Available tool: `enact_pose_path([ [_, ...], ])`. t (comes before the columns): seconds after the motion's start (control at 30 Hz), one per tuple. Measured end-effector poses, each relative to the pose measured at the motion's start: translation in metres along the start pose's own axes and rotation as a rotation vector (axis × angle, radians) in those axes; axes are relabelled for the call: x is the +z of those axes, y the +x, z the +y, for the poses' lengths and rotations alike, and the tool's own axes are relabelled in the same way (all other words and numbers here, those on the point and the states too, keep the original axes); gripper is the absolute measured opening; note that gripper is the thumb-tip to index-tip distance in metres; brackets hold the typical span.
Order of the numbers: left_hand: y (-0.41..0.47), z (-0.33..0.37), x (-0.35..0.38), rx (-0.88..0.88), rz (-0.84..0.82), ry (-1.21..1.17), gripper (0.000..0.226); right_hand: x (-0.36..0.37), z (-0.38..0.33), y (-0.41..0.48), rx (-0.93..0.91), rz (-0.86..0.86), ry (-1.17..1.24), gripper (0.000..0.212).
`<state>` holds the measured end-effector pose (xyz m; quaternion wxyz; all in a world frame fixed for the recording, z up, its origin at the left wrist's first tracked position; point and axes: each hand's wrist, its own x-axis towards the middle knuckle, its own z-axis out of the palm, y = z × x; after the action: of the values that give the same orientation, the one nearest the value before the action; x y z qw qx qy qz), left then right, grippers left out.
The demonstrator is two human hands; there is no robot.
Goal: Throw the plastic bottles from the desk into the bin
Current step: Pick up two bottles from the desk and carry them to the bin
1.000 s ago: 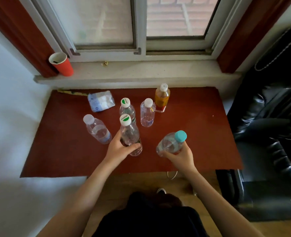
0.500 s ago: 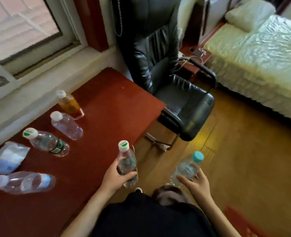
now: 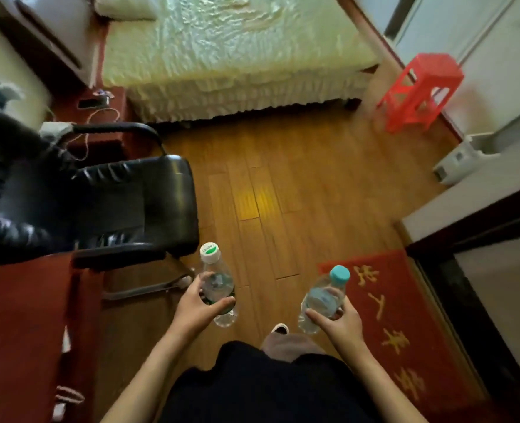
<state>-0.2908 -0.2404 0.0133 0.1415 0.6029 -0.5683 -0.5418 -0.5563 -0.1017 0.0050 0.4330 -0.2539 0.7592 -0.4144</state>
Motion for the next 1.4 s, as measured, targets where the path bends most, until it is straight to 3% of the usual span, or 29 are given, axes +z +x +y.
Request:
enact_pose_path([
  [0.2, 0.061, 0.067, 0.068, 0.031, -0.045, 0.036, 0.060, -0.069, -0.009, 0.058, 0.039, 0.116, 0.037, 0.052],
  [0.6, 0.244, 0.169, 0.096, 0.044, -0.039, 0.046, 0.052, -0.126, -0.073, 0.258, -0.015, 0.236, 0.050, 0.055],
  [0.73, 0.336, 0.235, 0.114, 0.105, -0.098, 0.064, 0.045, -0.143, -0.106, 0.343, -0.004, 0.269, 0.100, 0.054],
  [0.9, 0.452, 0.351, 0.138, 0.215, -0.271, 0.133, 0.062, -0.177, -0.164, 0.430, 0.029, 0.369, 0.179, 0.053],
  [1.1, 0.553, 0.467, 0.208, 0.323, -0.402, 0.180, 0.062, -0.230, -0.197, 0.507, 0.097, 0.526, 0.233, 0.052],
  [1.4, 0.668, 0.558, 0.341, 0.335, -0.492, 0.253, 0.061, -0.335, -0.199, 0.634, 0.198, 0.666, 0.282, 0.048],
])
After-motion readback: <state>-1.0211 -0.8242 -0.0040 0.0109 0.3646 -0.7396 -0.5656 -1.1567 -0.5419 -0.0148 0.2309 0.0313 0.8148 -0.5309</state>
